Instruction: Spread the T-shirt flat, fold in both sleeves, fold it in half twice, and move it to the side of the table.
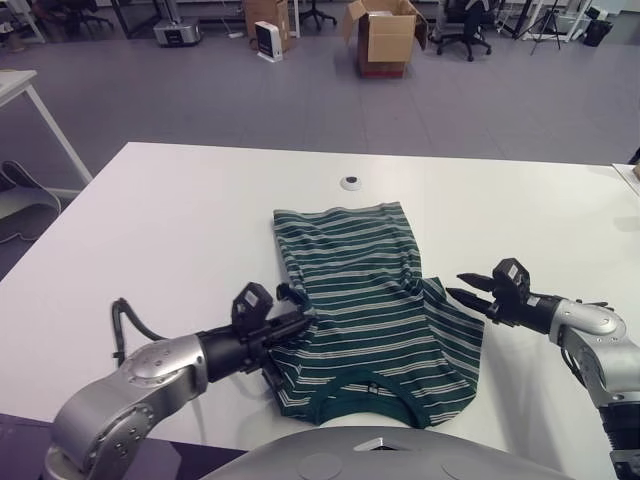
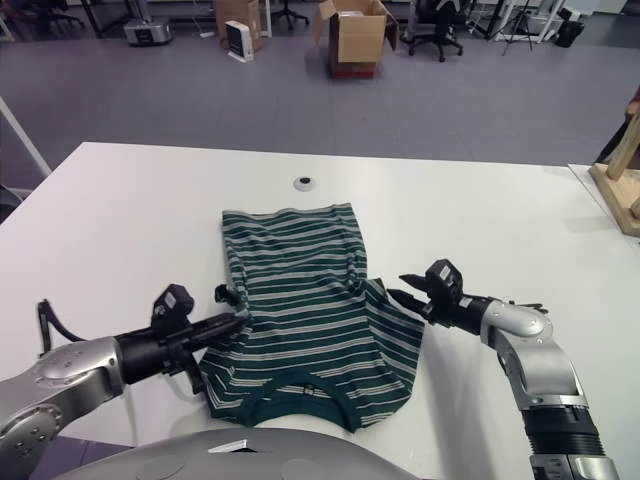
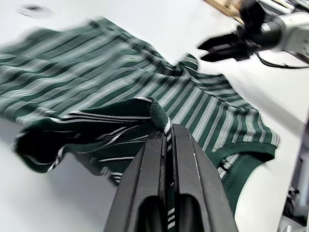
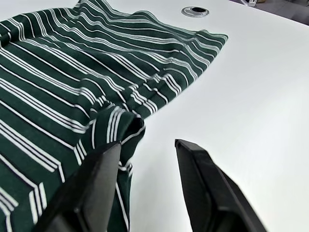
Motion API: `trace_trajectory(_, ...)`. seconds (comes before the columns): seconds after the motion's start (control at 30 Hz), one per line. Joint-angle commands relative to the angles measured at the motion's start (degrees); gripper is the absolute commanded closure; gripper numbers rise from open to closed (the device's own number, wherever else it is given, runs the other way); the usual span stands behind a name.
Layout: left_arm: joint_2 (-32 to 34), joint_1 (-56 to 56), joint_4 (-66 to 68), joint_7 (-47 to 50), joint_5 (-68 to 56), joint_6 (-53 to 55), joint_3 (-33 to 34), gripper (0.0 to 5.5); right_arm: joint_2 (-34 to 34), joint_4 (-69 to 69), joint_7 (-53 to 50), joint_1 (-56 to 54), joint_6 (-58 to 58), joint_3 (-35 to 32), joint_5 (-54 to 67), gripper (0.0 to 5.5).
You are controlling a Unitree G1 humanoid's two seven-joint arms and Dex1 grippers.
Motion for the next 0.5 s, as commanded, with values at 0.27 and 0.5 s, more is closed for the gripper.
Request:
trace_trajectory(0.27, -11.45, -8.52, 10.24, 7.46, 1.6, 3.6, -6.79, 4.54, 3.14, 1.32, -1.67, 5.96, 1.92, -1.53, 1.56, 3.4)
trace_trajectory(0.5, -13.92, -5.89, 7.04, 9.3, -2.97, 5.56, -2.51, 3.47, 2.68, 3.15, -1.21, 6.07, 1.93, -2.97, 2.23, 3.4)
